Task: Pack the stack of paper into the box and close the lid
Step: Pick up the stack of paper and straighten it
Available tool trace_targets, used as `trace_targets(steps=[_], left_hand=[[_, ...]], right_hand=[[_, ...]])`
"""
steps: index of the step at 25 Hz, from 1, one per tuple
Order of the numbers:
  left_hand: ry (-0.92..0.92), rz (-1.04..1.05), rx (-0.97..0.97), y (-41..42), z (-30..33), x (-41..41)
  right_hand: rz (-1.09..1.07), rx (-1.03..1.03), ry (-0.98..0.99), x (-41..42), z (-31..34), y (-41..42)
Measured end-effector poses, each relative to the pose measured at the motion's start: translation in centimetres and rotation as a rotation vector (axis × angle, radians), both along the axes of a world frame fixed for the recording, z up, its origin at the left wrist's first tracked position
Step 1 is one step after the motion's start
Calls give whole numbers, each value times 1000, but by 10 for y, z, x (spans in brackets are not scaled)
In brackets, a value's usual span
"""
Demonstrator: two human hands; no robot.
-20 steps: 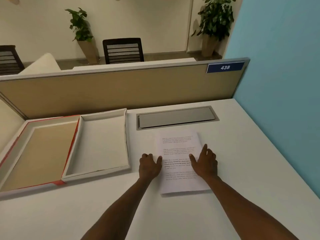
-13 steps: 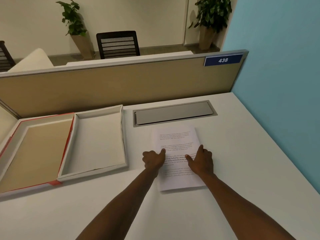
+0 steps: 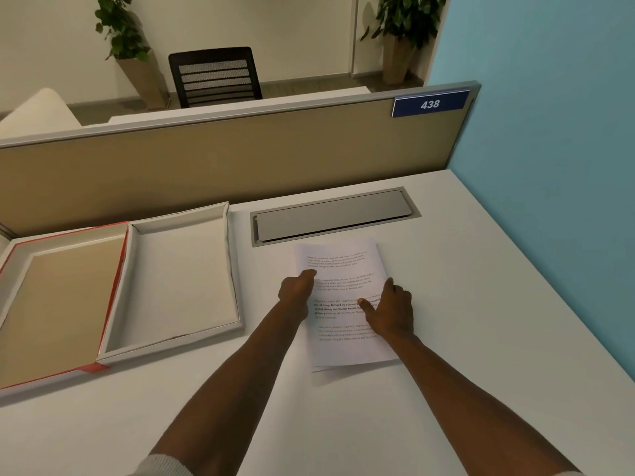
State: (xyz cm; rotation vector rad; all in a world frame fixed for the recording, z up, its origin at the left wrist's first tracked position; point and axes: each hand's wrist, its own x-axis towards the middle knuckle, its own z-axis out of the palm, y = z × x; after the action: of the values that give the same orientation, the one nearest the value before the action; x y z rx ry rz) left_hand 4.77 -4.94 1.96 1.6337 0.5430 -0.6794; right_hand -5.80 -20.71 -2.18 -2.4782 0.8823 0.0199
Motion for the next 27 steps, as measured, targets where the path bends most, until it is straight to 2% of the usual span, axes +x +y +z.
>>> trace_targets(steps=[6,10,14,17,20,24,27], left_hand=[[80,-102,-91,11,-1,15],[-94,-187,189,10,-17,13],[69,-82,30,6,-21,18],[91,-38,-40,5,-26,26],[98,-97,-111,-6,-17,21],[-70,-163,92,-18,-11,11],[-211,-177,111,-16,-6,-3]], right_hand=[[4,-2,-5,0,-3,-3],[1,2,-21,-1,-7,-5],[-9,11,-21,-1,-8,-5],[-24,8,-27,-1,-9,-4],[-35,15,-28,0,-10,-4],[-61,4,-63,-1,-13,-1],[-59,73,-87,-1,-11,-6]])
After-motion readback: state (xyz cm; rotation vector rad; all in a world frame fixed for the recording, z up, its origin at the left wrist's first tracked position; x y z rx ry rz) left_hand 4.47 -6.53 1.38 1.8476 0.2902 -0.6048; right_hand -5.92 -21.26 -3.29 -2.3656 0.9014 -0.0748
